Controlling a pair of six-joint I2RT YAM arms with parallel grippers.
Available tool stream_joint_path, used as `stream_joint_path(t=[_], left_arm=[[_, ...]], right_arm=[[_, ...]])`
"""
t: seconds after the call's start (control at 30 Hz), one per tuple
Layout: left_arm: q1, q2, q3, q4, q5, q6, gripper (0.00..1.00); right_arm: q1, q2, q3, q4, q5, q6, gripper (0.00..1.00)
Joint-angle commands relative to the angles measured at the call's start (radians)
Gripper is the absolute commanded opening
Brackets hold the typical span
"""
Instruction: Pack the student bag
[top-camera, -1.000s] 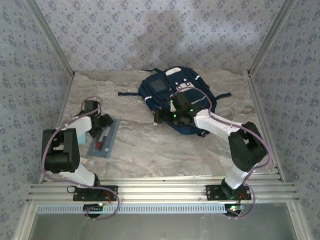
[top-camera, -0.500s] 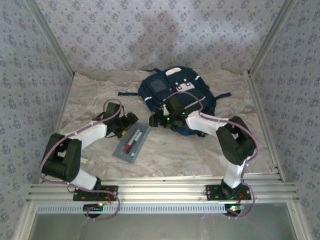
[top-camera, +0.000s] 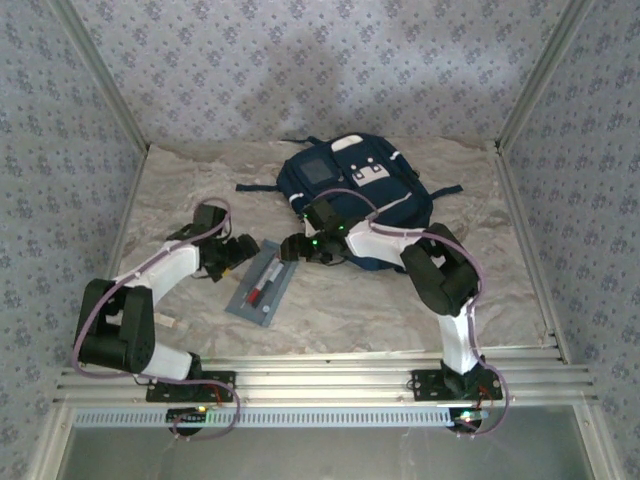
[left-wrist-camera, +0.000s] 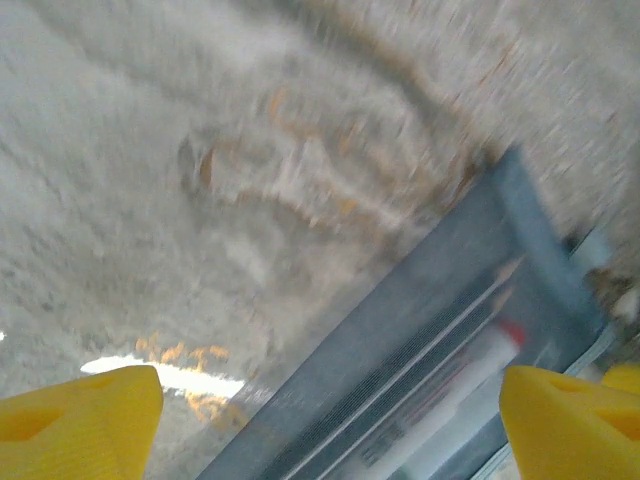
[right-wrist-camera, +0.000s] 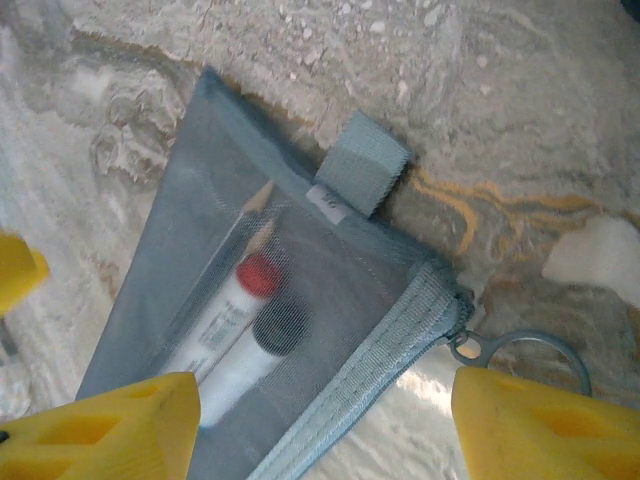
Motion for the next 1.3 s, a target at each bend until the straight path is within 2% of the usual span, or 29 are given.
stream_joint_path(t=[0.0,0.17,0.37,0.57,0.7,0.9,1.1,1.27], left_arm=[[-0.009,0.017,-0.034,0.008,0.07,0.029,0.85],[-0.028,0.023,-0.064,0.01,0.077,0.03,0.84],[-0.092,0.045,-0.117,0.114,0.167,-0.044,0.8],[-0.144,0.025,-0.127,0.168,0.186,-0.113,0.76],[-0.145,0.001,-0.118,0.186,0.2,-0.121,0.73],[-0.174,0.032,-0.129,0.314,0.269,-0.162,0.73],[-0.187,0.031,-0.114,0.282,0.223,-0.157,0.76],[-0.159,-0.002,-0.092,0.201,0.147,-0.128,0.84]], right_arm=[[0.016,0.042,0.071,-0.113,0.09,0.001,0.69],[0.028,0.084,0.104,-0.121,0.094,0.01,0.69],[0.051,0.153,0.168,-0.114,0.085,0.018,0.63],[0.046,0.183,0.189,-0.116,0.103,0.027,0.4],[0.045,0.198,0.206,-0.118,0.099,0.027,0.35],[0.045,0.227,0.223,-0.091,0.065,0.037,0.24],[0.029,0.208,0.197,-0.07,0.054,0.045,0.0],[-0.004,0.124,0.142,-0.048,0.032,0.023,0.0]])
